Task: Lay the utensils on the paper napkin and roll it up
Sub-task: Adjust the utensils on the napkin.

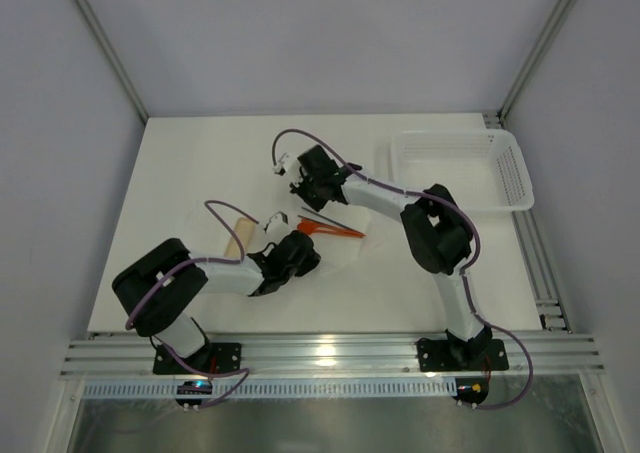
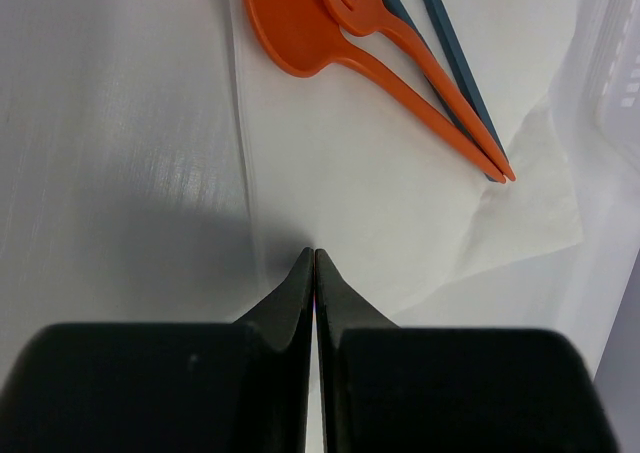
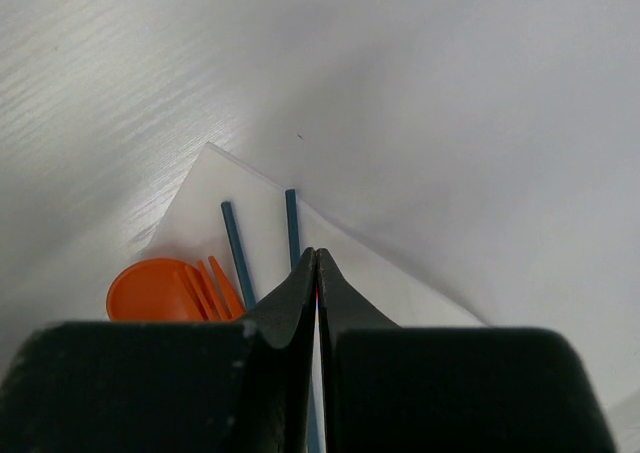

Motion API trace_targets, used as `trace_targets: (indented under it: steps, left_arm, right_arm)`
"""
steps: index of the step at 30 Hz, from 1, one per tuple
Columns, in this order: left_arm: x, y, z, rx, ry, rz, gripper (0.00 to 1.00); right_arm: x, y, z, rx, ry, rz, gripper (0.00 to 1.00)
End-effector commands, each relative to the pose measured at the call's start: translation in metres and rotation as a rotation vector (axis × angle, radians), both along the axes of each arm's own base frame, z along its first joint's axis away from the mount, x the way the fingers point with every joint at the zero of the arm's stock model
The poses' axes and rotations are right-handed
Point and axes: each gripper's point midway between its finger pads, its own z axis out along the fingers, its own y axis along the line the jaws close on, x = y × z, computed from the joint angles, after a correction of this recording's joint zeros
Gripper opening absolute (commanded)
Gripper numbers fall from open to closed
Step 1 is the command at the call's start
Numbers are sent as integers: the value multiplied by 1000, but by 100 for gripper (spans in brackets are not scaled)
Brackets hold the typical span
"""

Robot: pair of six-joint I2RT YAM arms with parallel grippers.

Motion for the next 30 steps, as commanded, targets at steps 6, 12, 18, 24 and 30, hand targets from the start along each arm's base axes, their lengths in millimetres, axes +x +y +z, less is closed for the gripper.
trace_targets:
  steps: [6, 12, 18, 24, 30]
  left_arm:
    - [3, 2, 8, -13, -26, 24, 0]
    - [2, 3, 7, -10, -24, 26, 0]
    - [3, 2, 8, -13, -26, 24, 0]
    - [3, 2, 6, -13, -24, 28, 0]
    - [4, 2, 8, -12, -27, 30, 0]
  right_arm:
    - [11, 10, -4, 29, -10, 6, 4]
    - [9, 11, -8, 33, 3, 9, 4]
    - [5, 9, -18, 19, 21, 13, 4]
    - [-1, 8, -22, 26, 42, 22, 4]
    - [-7, 5, -19, 30, 47, 31, 4]
